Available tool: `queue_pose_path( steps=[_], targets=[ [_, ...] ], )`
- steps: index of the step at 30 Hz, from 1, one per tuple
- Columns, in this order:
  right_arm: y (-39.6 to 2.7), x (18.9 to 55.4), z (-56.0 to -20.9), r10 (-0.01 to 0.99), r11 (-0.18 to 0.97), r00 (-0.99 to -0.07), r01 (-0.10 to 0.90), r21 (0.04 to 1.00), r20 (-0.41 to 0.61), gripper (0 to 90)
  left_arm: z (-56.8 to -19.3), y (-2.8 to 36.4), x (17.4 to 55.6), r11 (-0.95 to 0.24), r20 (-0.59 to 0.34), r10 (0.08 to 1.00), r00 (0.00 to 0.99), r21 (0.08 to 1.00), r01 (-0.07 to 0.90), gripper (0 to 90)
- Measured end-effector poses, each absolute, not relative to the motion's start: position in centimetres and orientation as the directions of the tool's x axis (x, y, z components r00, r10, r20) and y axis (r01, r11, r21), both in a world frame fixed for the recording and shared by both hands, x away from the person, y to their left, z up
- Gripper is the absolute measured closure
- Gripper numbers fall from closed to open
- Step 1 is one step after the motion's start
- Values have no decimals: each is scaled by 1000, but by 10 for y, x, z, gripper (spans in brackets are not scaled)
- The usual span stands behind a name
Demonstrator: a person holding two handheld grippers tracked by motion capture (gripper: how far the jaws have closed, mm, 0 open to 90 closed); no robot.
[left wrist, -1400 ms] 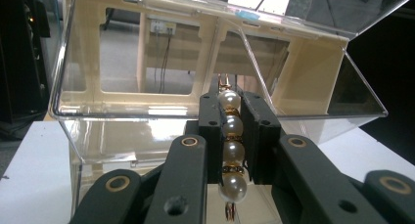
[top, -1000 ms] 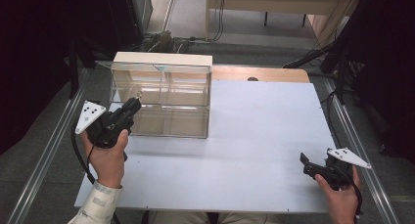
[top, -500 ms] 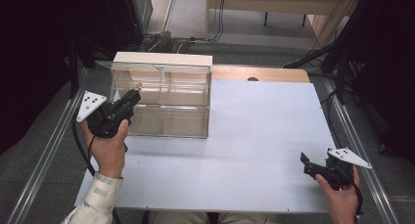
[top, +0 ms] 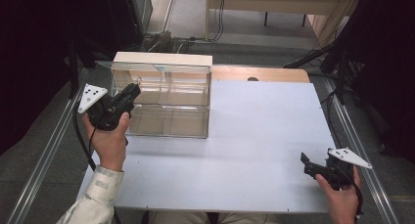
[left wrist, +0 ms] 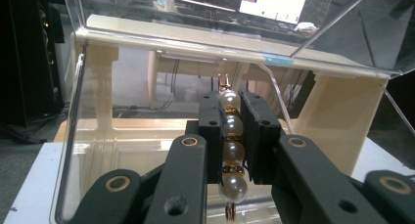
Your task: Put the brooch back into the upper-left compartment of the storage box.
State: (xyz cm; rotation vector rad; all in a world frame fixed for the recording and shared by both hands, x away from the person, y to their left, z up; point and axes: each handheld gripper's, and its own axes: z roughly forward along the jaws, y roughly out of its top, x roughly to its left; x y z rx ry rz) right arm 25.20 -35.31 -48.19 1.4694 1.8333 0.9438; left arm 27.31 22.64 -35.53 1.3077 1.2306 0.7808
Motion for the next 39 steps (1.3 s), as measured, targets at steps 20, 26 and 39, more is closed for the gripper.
queue_pose_path(
  steps=[20,26,39],
  targets=[
    [-354,252,-482,978,132,-207,549,825,-18,44,-357,223,290,175,-224,950,220,960,220,754],
    [-354,252,-482,978,134,-208,550,825,-21,44,-356,222,287,172,-223,946,236,961,215,638],
    [-353,252,-482,977,138,-210,548,825,-23,44,-360,218,275,137,-182,955,234,971,198,506]
  ],
)
